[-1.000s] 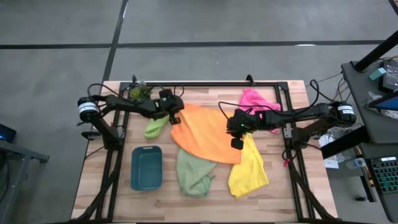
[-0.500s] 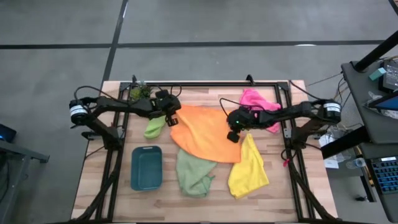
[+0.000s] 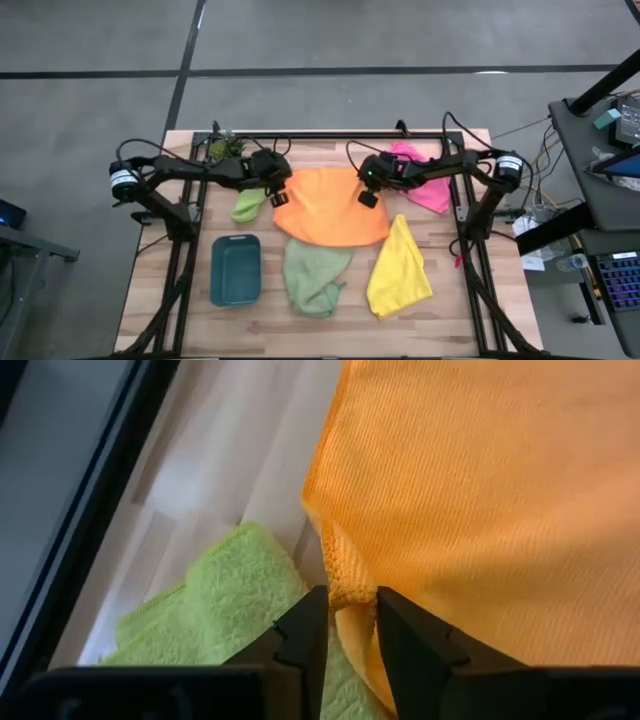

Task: Fold microfiber towels
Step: Fold the orange microfiber cloth

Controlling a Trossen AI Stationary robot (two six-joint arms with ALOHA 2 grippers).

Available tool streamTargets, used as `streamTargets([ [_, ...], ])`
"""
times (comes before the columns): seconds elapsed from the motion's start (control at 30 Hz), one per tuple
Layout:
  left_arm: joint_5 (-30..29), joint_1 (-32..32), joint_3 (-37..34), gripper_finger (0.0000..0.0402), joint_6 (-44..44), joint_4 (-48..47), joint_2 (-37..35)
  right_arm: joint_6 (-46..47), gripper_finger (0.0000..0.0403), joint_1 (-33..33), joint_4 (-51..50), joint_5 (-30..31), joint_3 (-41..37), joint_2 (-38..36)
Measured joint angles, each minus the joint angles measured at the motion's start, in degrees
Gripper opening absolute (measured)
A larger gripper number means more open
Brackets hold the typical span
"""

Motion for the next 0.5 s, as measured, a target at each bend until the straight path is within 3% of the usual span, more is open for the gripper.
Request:
streamTargets([
  [0.17,0.0,0.0,-1.5,0.0073,0.0,3.8,0.0,-1.8,0.0008,-1.1,-3.2,-0.1,1.2,-1.7],
  [0.5,-0.6,-1.0,-1.3,0.0073,-1.6,1.1,-6.5,1.0,0.0008,1.2,-11.5,-0.3,1.7,-11.2],
])
